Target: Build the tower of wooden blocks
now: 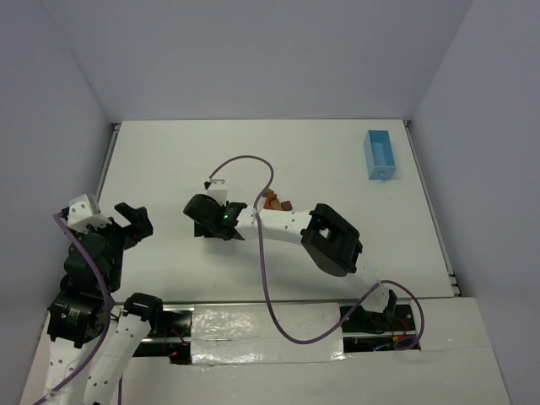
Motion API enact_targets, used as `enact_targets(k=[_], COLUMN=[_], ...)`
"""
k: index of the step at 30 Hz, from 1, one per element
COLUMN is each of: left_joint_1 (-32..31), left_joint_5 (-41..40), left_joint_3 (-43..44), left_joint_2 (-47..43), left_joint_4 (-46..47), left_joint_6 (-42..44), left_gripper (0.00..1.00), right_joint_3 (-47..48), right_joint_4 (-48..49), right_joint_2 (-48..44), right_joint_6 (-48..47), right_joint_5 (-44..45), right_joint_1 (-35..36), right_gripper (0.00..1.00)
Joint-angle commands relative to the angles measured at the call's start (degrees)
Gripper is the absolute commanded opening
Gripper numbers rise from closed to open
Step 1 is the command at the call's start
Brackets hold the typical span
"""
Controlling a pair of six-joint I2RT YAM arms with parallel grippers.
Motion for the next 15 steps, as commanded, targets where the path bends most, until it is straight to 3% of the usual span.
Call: enact_targets(k=[1,15], left_joint_1=[-0.21,-0.21], left_joint_5=[0.24,0.42], left_joint_3=[0.44,0.44], left_joint_2=[-0.22,-0.14], left_joint_4=[1.92,1.92], left_joint_6=[0.26,0.26], left_gripper=[0.99,0.99], right_joint_3=[1.08,0.99], right_joint_4=[1.42,2.04], right_joint_2=[0.23,1.11], right_joint_6=[1.07,1.16], right_joint_5=[0.18,-0.53], right_joint_1=[-0.26,-0.62], right_gripper=[0.59,0.59])
